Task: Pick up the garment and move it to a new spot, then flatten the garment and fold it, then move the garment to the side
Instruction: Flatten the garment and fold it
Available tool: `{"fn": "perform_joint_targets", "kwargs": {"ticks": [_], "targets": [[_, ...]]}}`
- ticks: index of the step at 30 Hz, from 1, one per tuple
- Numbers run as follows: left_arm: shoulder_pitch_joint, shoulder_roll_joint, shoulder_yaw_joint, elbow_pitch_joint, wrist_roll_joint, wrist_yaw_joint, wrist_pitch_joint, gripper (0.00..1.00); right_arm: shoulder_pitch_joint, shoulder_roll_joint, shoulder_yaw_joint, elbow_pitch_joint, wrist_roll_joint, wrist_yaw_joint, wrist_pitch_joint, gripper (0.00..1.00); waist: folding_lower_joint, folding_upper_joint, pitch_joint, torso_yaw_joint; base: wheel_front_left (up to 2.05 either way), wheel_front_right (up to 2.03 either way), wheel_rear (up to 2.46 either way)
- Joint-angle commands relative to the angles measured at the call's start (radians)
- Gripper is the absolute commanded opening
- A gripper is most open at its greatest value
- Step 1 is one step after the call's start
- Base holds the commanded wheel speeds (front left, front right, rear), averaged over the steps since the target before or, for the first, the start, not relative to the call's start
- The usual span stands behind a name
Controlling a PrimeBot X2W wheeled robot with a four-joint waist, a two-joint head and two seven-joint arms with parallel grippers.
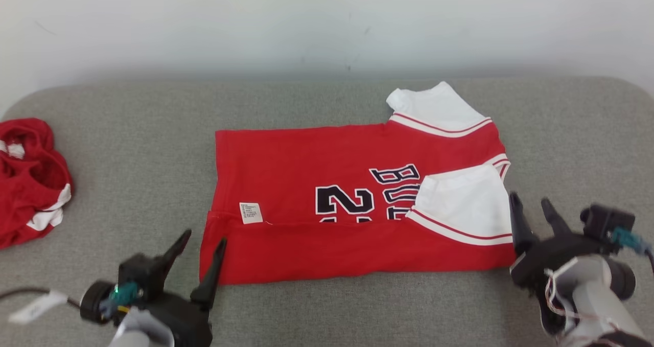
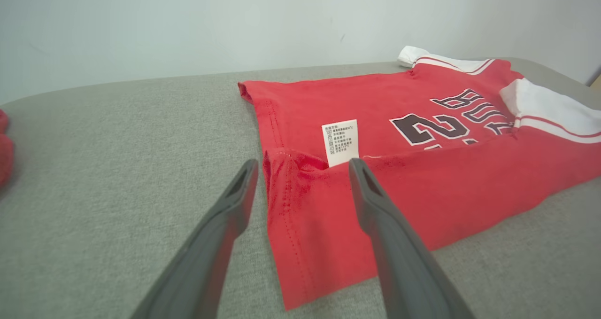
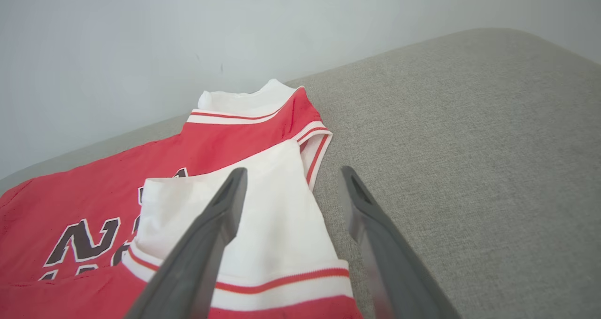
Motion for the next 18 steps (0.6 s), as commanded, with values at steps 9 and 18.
{"fn": "perform_joint_targets", "kwargs": {"ticks": [9,18], "targets": [[0.193,-0.047,0.110,-0.101,0.090,0.012,-0.002,1.00,0.183,-0.033,0.037,-0.084,0.015,0.001,0.001,1.00,0.0001,-0.0001,-0.011,0.001,0.00,0.00,0.00],[0.184,-0.088,0.155,-0.025,0.135,-0.003,-0.002,1.00,0.170,-0.024,0.034,-0.056,-0.014,0.001,-0.001,1.00,0.0001,-0.0001,0.020,0.006,0.00,0.00,0.00]]}}
